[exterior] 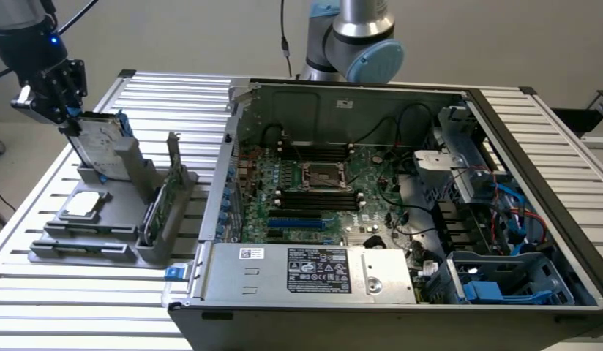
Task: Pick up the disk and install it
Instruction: 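Pick up the disk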
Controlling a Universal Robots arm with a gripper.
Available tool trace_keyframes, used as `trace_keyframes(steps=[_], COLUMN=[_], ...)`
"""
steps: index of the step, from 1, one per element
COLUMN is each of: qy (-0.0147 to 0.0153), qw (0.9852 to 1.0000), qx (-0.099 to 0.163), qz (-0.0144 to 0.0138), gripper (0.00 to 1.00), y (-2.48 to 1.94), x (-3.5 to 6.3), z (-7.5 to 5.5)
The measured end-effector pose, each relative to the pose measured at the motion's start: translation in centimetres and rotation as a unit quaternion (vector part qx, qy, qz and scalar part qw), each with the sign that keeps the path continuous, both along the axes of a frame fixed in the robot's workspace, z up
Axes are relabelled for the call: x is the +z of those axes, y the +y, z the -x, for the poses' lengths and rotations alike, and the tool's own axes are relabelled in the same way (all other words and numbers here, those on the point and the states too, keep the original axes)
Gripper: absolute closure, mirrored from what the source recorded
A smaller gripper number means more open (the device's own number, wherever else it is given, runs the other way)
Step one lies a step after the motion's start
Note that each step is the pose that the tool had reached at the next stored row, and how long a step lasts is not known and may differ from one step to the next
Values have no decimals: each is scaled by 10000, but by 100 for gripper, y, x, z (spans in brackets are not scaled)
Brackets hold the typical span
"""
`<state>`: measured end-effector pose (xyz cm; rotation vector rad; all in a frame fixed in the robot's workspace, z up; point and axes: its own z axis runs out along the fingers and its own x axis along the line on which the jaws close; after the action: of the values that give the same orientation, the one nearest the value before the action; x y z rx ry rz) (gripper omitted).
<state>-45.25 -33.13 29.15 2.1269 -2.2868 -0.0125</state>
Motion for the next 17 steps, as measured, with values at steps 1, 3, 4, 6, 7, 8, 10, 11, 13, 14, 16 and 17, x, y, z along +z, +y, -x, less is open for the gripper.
trace_keyframes(steps=[1,3,4,6,7,8,10,11,13,14,16,17], qy=[0,0,-1,-1,-1,-1,-1,0,0,0,0,0], qw=[10000,10000,10000,10000,10000,10000,10000,10000,10000,10000,10000,10000], qx=[0,0,0,0,0,0,0,0,0,0,0,0], qz=[0,0,0,0,0,0,0,0,0,0,0,0], gripper=[67,67,67,67,67,67,67,67,67,67,67,67], y=[0,0,0,0,0,0,0,0,0,0,0,0], x=[0,0,-1,-1,-1,-1,-1,0,0,0,0,0], z=[0,0,1,1,1,0,0,0,0,0,0,0])
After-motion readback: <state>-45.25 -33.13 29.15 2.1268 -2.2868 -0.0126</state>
